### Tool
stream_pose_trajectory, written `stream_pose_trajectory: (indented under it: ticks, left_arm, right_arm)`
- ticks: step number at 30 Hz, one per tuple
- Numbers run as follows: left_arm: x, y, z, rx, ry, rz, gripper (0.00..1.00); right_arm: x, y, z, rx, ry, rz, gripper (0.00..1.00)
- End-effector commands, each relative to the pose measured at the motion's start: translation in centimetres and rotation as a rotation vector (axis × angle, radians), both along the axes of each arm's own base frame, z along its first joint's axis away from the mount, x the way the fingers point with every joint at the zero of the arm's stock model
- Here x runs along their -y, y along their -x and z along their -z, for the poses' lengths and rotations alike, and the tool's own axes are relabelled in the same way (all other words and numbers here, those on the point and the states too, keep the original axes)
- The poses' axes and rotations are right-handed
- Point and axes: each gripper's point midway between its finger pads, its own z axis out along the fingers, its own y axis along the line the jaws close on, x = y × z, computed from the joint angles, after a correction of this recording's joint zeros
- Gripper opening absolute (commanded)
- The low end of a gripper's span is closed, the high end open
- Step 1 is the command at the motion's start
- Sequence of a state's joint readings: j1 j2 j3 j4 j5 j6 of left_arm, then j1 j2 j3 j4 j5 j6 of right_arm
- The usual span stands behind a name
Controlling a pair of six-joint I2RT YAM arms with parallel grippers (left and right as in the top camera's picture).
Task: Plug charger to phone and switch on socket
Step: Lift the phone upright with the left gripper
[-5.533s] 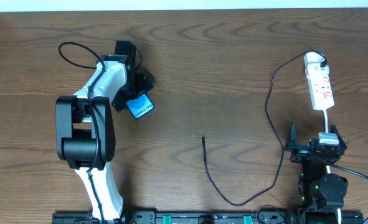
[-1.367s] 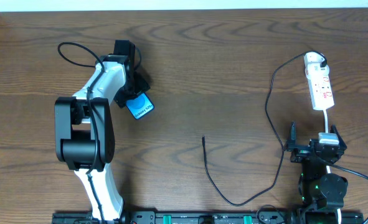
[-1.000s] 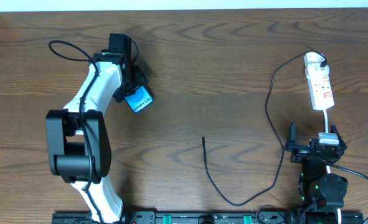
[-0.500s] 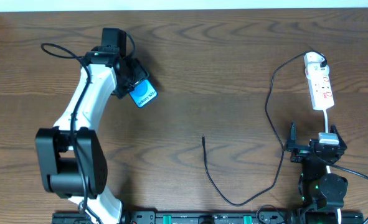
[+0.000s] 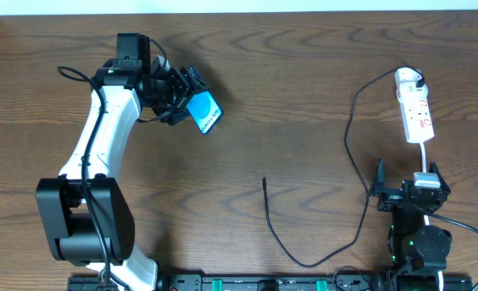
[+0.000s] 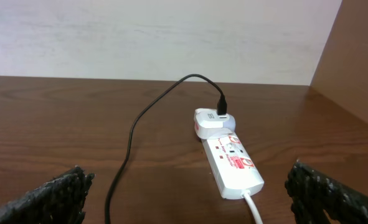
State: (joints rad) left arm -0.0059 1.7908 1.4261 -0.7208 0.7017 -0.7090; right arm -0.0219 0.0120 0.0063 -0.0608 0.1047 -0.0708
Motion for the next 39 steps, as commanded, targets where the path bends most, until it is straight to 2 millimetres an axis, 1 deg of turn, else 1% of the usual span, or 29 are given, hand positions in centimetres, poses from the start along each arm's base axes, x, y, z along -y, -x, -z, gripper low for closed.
stream_pose_trajectory:
  ticks: [1,7,12,18,24,27,39]
  left_arm:
    - [2.3,1.0,-3.9,-0.008,0.230,0.034,0.07]
    - [3.9,2.0,-5.9,-0.120,0.416,0.016,0.07]
    - [4.6,2.5,-7.1,-0.244,0.525,-0.034,0.08]
    - [4.9,2.8,-7.8,-0.341,0.589,-0.075,0.07]
    - [5.5,3.5,-9.1,-0.364,0.665,-0.030,0.07]
    - [5.7,3.8,-9.7,-0.404,0.708,-0.026,0.08]
    - [5.7,3.8,-9.8,-0.495,0.731,-0.080,0.07]
  right_arm:
    - [-0.1,0.0,0.0,0.000,0.013,-0.003,0.99]
    - [-0.1,0.0,0.0,0.000,0.013,-0.003,0.99]
    - [-0.1,0.0,0.0,0.000,0.013,-0.003,0.99]
    - [-0.1,0.0,0.0,0.000,0.013,-0.003,0.99]
    - [-0.1,0.0,0.0,0.000,0.013,-0.003,0.99]
    - [-0.1,0.0,0.0,0.000,0.013,-0.003,0.99]
    - [-0.1,0.0,0.0,0.000,0.013,-0.003,0.99]
